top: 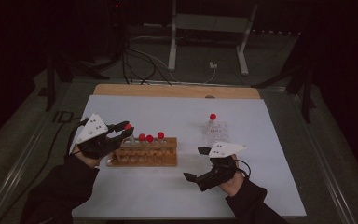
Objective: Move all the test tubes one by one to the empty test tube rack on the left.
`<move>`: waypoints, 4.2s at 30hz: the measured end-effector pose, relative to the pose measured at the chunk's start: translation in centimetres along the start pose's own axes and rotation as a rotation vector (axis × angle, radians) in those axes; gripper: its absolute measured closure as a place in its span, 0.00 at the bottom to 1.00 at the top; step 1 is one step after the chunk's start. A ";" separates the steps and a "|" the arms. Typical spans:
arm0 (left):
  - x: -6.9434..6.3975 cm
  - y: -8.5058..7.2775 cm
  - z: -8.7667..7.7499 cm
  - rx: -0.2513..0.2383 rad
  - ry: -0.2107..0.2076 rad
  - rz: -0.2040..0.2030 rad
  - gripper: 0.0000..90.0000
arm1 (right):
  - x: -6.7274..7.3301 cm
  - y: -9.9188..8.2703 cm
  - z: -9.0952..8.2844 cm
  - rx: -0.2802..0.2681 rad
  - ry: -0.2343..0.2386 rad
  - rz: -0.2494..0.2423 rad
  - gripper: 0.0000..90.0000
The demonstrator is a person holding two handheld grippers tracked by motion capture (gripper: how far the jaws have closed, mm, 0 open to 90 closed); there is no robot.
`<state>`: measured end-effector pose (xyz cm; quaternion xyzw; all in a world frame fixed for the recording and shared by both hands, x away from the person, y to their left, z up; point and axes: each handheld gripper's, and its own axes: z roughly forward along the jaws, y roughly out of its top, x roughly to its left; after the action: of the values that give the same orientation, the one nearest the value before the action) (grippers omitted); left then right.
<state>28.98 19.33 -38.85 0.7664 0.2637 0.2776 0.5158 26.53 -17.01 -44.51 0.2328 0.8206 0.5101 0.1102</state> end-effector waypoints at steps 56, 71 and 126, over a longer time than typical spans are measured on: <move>0.9 -4.1 2.4 0.126 -0.046 -0.103 0.40 | -0.5 0.2 -0.6 -0.003 0.000 0.000 0.00; -0.9 -4.2 -0.5 0.086 -0.109 -0.112 0.01 | -2.7 1.0 -2.5 -0.079 -0.056 0.010 0.00; -2.2 -7.1 -1.6 0.063 -0.209 -0.114 0.00 | -15.8 -0.6 1.4 0.102 -0.314 0.124 0.64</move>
<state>25.48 21.15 -45.36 0.7907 0.2601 0.1580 0.5312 40.65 -23.91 -46.63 0.3651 0.8023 0.4308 0.1935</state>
